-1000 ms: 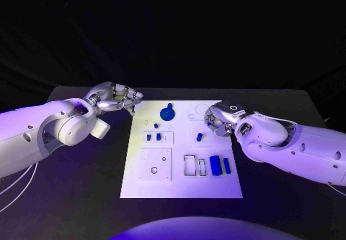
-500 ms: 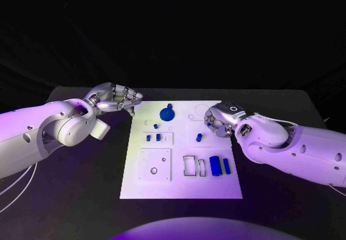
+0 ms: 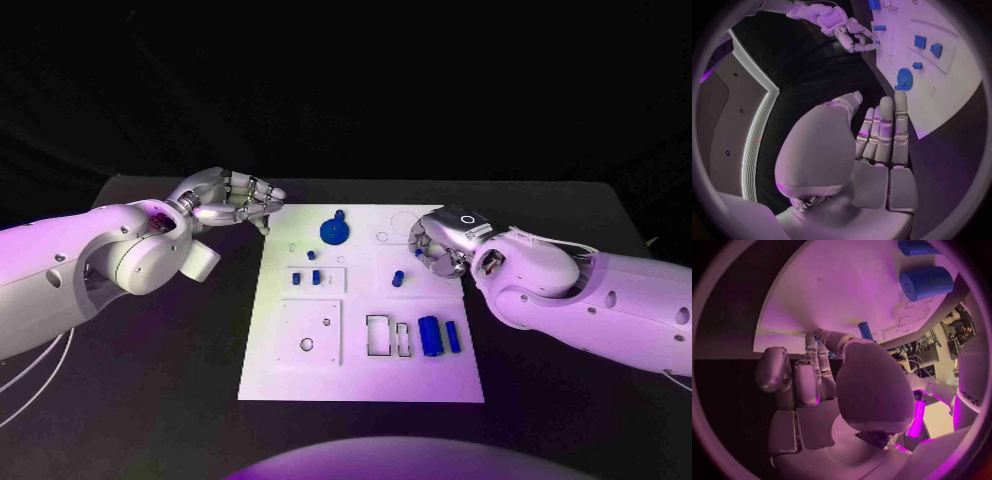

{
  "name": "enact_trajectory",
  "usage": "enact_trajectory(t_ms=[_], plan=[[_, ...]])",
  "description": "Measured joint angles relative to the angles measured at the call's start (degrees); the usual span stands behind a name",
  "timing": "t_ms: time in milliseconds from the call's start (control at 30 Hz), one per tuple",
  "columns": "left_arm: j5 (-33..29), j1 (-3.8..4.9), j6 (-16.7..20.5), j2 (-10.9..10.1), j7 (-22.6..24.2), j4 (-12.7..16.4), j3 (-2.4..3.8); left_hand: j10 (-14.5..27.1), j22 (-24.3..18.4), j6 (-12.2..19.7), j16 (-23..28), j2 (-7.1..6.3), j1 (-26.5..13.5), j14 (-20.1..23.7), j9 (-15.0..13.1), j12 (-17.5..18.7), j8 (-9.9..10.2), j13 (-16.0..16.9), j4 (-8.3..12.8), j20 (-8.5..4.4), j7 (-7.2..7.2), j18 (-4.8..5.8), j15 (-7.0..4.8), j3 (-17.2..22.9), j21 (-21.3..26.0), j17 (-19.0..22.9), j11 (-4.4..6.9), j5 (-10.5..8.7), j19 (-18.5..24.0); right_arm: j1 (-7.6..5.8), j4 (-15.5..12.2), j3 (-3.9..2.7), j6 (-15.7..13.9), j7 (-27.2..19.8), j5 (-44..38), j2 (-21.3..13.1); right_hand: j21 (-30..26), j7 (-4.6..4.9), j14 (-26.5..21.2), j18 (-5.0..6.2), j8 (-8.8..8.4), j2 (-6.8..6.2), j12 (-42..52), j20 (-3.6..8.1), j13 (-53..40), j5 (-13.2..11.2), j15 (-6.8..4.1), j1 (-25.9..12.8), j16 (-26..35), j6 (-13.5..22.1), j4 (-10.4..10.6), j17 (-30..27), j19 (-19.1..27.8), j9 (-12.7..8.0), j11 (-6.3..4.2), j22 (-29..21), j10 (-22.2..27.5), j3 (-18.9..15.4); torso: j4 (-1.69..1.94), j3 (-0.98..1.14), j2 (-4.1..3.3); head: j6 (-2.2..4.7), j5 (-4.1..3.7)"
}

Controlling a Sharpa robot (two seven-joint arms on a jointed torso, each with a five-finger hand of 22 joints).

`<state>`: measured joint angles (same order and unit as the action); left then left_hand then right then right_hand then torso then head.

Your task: Assemble the parts on the task board

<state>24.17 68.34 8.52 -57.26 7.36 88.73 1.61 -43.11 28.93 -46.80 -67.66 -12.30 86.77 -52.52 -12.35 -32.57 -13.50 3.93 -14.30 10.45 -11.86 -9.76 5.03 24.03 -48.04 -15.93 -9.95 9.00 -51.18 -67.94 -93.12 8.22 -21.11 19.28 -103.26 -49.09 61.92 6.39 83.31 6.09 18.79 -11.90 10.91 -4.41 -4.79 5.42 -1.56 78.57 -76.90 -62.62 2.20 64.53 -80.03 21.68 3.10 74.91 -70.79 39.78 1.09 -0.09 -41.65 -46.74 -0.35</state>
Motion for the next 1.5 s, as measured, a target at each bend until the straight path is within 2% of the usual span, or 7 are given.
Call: enact_trajectory(t_ms=[567, 900, 1167, 1500], plan=[[0.02, 0.0, -0.06, 0.08, -0.03, -0.17, 0.0, 0.42, -0.16, 0.41, 0.0, 0.0, 0.0, 0.21, 0.05, 0.0, 0.0, 0.0, 0.16, 0.0, 0.0, 0.0, 0.21, 0.16, 0.22, 0.06, 0.02, 0.0, 0.0, -1.28, -3.37, -0.66, -0.13, -0.06, 1.76, -2.22, 0.09, 0.04, 0.0, 0.03, 0.08, 0.28, 0.0, 0.0, -0.05, 0.19, 0.0, -0.3, 0.0, 0.03, -0.08, 0.0, 0.0, 1.28, -0.03, 0.04, -0.15, -0.09, -0.04, 0.05, -0.03, -0.02, -0.15], [0.02, 0.0, -0.1, 0.34, -0.03, -0.52, 0.0, 0.41, -0.15, 0.41, 0.0, 0.0, 0.0, 0.21, 0.05, 0.0, 0.0, 0.0, 0.16, 0.0, 0.0, 0.0, 0.21, 0.16, 0.21, 0.06, 0.02, 0.0, 0.0, -1.62, -7.73, -0.93, -1.15, -0.11, 3.59, -2.84, 0.09, 0.11, 0.0, 0.04, 0.08, 0.27, -0.1, 0.0, 0.0, 0.2, 0.0, -0.31, 0.0, 0.1, -0.13, 0.0, 0.01, 1.32, -0.02, 0.03, -0.16, -0.15, -0.05, 0.01, 0.06, 0.18, 0.04], [0.03, 0.0, -0.21, 1.11, -0.03, -1.38, 0.0, 0.41, -0.15, 0.41, 0.0, 0.0, 0.0, 0.21, 0.05, 0.0, 0.0, 0.0, 0.16, 0.0, 0.0, 0.0, 0.21, 0.16, 0.21, 0.05, 0.02, 0.0, 0.0, -1.39, -10.13, -0.99, -1.62, -0.38, 5.04, 0.17, 0.09, 0.12, 0.0, 0.04, 0.05, 0.11, -0.17, 0.0, 0.01, 0.19, 0.0, -0.46, 0.0, 0.11, -0.15, -0.06, 0.01, 1.6, 0.0, 0.02, -0.2, 0.17, 0.0, -0.03, 0.13, 0.34, 0.43], [0.05, -0.01, -0.46, 2.73, -0.03, -2.74, -0.01, 0.41, -0.2, 0.41, 0.22, 0.0, 0.0, 0.21, 0.11, 0.0, 0.0, 0.0, 0.32, 0.0, 0.0, 0.0, 0.21, 0.0, 0.22, 0.05, 0.02, 0.0, 0.0, 0.5, -10.88, -0.96, -1.61, -1.46, 6.56, 5.31, 0.09, 0.2, 0.0, 0.05, -0.07, 0.03, -0.18, 0.0, -0.03, 0.08, 0.0, -0.54, 0.01, 0.19, -0.15, -0.23, 0.01, 1.64, -0.05, 0.02, -0.27, 0.17, 0.04, -0.25, 0.58, 0.05, 2.0]])
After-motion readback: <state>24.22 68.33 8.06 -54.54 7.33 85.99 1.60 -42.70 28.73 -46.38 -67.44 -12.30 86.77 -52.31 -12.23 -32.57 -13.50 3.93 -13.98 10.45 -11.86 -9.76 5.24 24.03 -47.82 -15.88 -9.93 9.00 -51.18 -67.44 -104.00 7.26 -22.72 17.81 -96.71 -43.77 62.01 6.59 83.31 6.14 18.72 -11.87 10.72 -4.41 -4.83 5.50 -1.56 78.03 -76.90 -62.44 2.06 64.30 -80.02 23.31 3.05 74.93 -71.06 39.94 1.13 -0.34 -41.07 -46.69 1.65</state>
